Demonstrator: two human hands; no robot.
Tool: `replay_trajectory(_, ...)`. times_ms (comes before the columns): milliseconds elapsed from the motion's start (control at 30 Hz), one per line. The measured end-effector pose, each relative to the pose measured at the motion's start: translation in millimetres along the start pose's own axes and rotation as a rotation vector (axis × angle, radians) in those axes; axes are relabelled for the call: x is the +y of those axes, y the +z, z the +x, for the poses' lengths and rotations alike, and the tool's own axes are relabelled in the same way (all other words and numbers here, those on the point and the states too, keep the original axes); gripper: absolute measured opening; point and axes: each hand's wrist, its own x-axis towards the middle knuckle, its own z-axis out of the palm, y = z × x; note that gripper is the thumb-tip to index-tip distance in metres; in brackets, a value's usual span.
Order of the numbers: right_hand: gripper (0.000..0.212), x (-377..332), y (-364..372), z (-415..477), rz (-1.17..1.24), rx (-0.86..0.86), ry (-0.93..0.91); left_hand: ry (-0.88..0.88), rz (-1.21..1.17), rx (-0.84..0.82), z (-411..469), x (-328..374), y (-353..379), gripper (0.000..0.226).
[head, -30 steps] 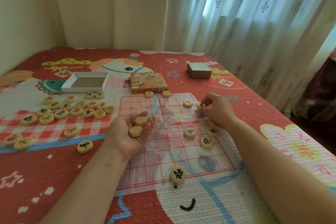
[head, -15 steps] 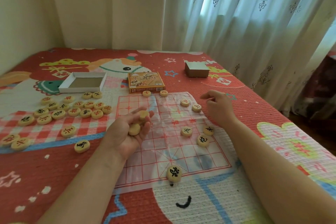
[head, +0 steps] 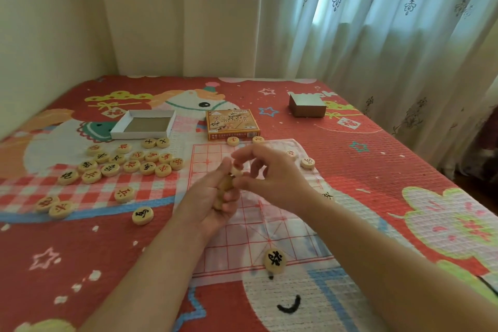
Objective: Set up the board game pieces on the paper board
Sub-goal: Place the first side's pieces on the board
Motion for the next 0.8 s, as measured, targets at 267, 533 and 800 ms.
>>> replay_trajectory(267,0.012,7,4,0,0.108,0.21,0.061,0.027,0.099,-0.004,4,-6,1,0.023)
replay_trajectory(533,0.019,8,1,1,0.342,0.151,0.181,0.083,0.122,0.035,4,-6,2,0.023)
replay_trajectory(800,0.034,11,6,-3,-0.051,0.114,0.043,0.114,0.16,0.073,4,-7,1,0.014)
